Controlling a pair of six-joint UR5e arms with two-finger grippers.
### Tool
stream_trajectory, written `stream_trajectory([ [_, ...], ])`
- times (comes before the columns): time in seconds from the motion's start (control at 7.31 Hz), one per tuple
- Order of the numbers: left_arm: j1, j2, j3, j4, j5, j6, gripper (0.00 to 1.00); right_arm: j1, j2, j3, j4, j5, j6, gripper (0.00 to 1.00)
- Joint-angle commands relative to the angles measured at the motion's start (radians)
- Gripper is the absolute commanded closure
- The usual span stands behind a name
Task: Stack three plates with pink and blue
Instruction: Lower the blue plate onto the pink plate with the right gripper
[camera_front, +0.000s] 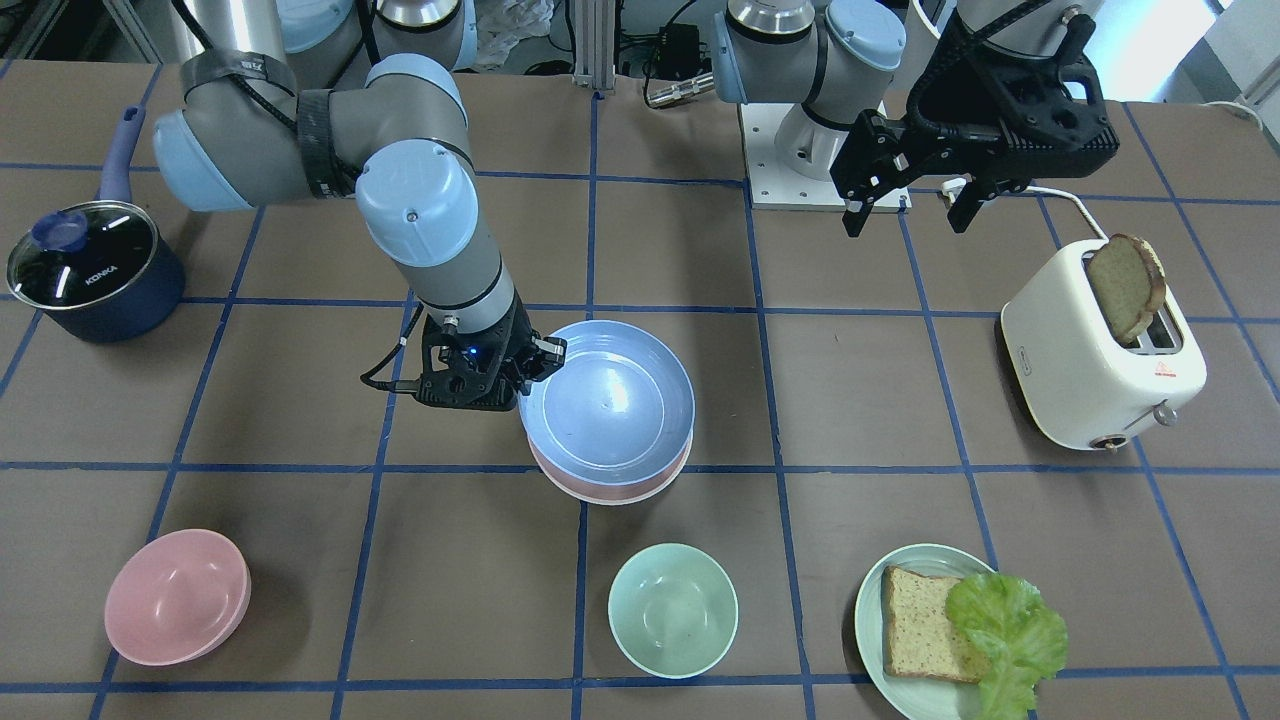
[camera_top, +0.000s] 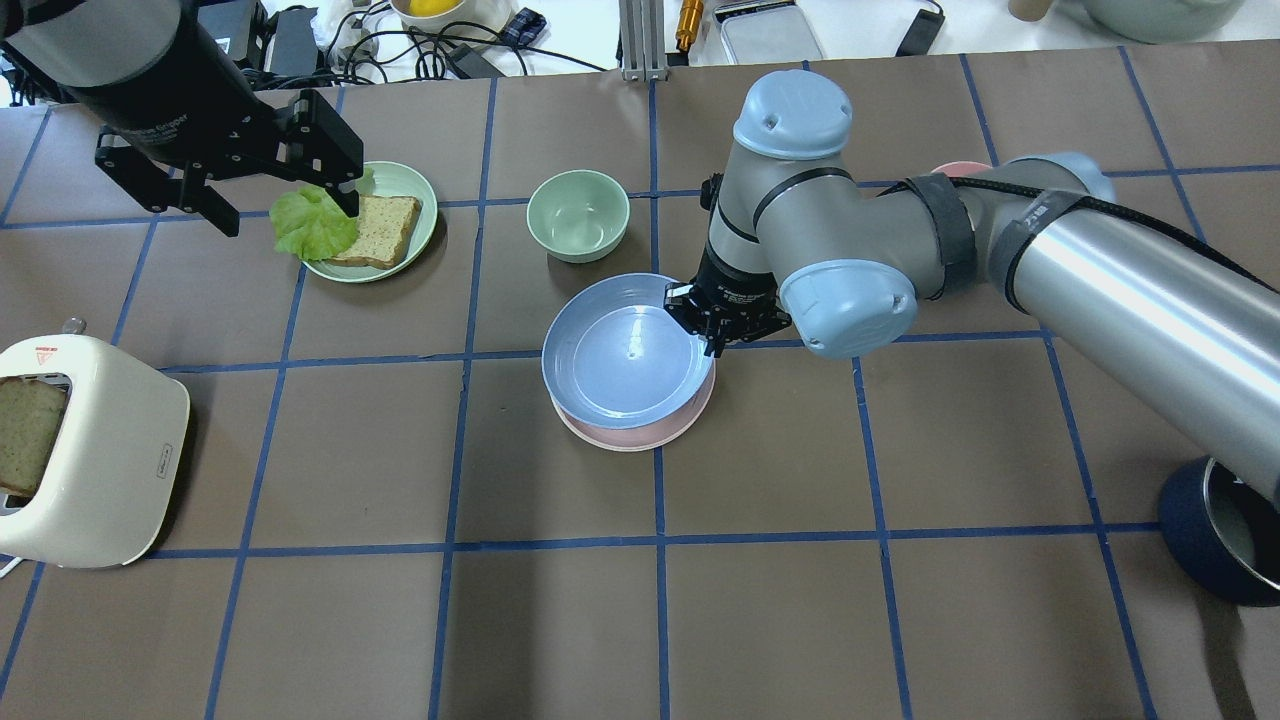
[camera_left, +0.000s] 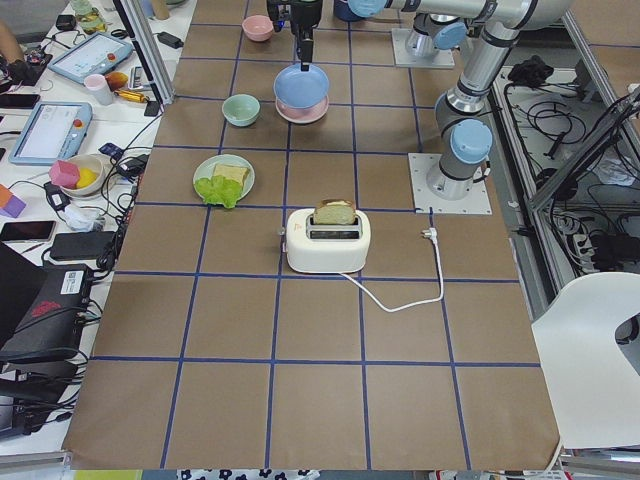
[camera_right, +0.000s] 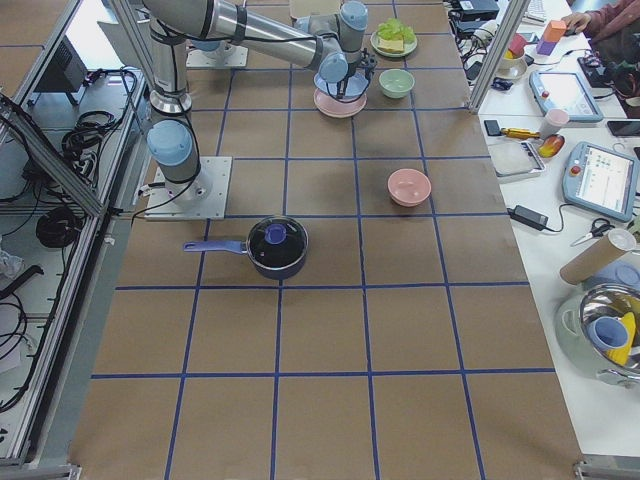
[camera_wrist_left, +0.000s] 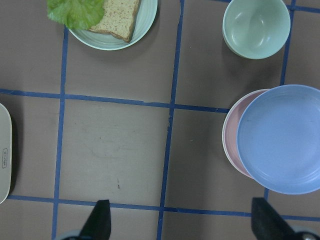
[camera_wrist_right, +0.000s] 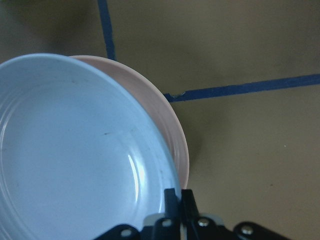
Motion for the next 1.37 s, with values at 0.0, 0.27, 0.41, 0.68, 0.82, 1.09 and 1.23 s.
stream_trajectory([
  [0.0, -0.002, -0.006, 0.004, 0.003, -0.002, -0.002, 0.00, 0.001, 0.025, 0.005, -0.004, 0.001, 0.002, 1.00],
  [0.27, 0.000, -0.005, 0.002, 0.003, 0.000, -0.002, 0.00, 0.013, 0.042, 0.005, -0.008, -0.008, -0.003, 1.00],
  [0.41, -0.003, -0.003, 0.002, 0.003, 0.000, -0.002, 0.00, 0.013, 0.043, 0.005, -0.010, -0.008, -0.009, 1.00],
  [0.68, -0.002, -0.003, 0.001, 0.003, 0.000, -0.002, 0.00, 0.013, 0.065, 0.004, -0.053, -0.011, -0.012, 1.00],
  [0.82, 0.000, -0.002, -0.001, 0.003, 0.001, -0.002, 0.00, 0.013, 0.066, 0.004, -0.062, -0.011, -0.013, 1.00],
  [1.09, 0.000, -0.001, -0.001, 0.003, 0.000, -0.002, 0.00, 0.012, 0.068, 0.004, -0.068, -0.017, -0.015, 0.88],
  [1.23, 0.000, 0.000, -0.001, 0.001, 0.000, -0.002, 0.00, 0.012, 0.068, 0.004, -0.077, -0.040, -0.017, 0.42],
])
